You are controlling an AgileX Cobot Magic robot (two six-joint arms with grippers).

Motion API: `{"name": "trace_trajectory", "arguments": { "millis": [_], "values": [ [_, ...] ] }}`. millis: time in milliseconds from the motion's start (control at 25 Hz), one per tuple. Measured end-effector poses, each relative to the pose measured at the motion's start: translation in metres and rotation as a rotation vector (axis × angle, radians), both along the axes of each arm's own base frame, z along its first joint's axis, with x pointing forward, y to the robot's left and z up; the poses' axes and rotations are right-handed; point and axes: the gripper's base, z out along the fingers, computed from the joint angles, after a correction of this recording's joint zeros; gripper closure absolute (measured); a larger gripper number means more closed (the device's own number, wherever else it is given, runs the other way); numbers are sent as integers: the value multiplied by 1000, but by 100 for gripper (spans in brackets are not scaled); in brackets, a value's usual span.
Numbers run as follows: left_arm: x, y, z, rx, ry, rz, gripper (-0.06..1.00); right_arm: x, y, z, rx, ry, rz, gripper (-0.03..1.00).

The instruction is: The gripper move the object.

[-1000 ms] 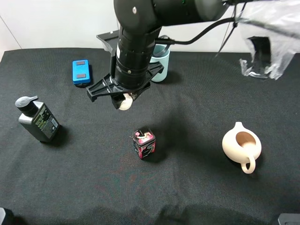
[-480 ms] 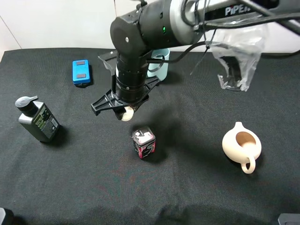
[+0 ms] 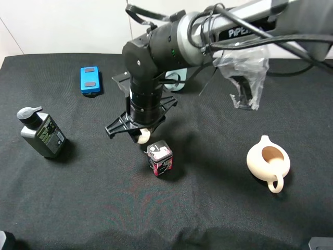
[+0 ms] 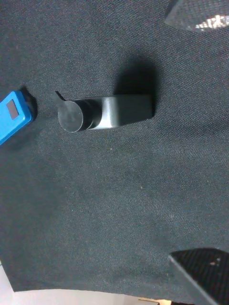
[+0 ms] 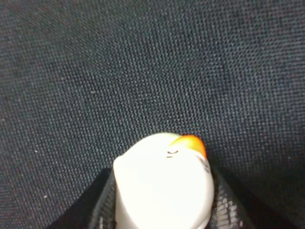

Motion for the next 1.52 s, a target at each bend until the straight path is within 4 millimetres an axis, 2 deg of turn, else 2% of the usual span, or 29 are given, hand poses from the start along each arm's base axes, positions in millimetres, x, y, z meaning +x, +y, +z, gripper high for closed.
{"name": "trace_trajectory", "arguments": {
  "millis": [240,720,800,960,1040,1280,1520],
  "values": [
    [0,0,0,0,0,0,-2,-1,0,-14,-17,32,-11,66],
    [0,0,0,0,0,0,-2,-2,0,-14,-19,34,-11,66],
    [0,0,0,0,0,0,-2,-2,0,-14,-20,35,-11,60],
    [0,0,0,0,0,0,-2,-2,0,-14,-21,35,-11,36],
    [0,0,0,0,0,0,-2,-2,0,-14,-21,37,-12,30],
    [0,0,0,0,0,0,-2,-3,0,-12,-21,47,-16,27],
    [0,0,0,0,0,0,-2,-4,-1,14,-3,33,-10,27]
  ]
}}
